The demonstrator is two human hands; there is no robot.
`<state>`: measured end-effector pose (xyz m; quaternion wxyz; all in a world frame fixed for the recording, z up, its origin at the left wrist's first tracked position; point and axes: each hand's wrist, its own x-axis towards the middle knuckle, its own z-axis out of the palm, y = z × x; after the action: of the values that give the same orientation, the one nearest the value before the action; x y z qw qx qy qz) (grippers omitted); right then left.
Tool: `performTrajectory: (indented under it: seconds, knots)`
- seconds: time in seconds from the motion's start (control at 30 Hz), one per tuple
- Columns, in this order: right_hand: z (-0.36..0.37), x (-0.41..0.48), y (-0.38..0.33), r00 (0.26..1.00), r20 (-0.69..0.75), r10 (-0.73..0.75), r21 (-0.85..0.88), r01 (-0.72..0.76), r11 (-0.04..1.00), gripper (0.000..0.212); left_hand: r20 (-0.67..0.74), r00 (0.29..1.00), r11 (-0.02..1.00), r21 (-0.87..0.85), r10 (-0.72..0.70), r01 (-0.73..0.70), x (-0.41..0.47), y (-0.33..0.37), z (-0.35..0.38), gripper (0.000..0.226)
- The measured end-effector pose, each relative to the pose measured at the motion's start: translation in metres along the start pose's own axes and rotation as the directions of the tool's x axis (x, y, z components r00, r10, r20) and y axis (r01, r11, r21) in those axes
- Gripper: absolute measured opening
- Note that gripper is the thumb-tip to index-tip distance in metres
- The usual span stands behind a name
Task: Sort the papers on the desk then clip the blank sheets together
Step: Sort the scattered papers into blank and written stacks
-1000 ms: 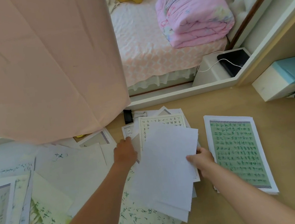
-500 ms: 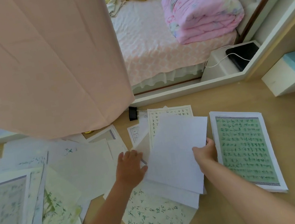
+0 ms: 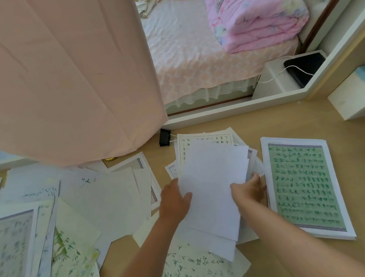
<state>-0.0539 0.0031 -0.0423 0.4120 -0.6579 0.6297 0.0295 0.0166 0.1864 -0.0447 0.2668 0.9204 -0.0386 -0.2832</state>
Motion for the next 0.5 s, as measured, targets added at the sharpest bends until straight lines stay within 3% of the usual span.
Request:
performTrajectory:
  seconds: [0.17,0.3,0.4,0.5]
  knots:
    - [-0.011,0.011,-0.001,0.980,0.096,0.173,0.175,-0.188,0.966,0.051,0.179,0.979,0.971,-0.197,-0.097,0.132,0.002,0.007,-0.003,0.059]
    - [-0.026,0.013,0.006,0.994,0.098,0.040,0.080,-0.048,0.996,0.015,0.132,0.986,0.946,-0.292,-0.103,0.138,0.001,0.004,-0.002,0.046]
    - [-0.036,0.016,0.012,0.991,0.108,-0.080,0.041,0.076,0.996,0.008,0.182,0.980,0.931,-0.338,-0.081,0.139,0.002,0.002,-0.007,0.032]
    - [-0.047,0.021,0.019,0.975,0.140,-0.171,-0.003,0.173,0.985,0.009,0.104,0.994,0.984,-0.174,-0.012,0.030,0.003,-0.003,-0.011,0.034]
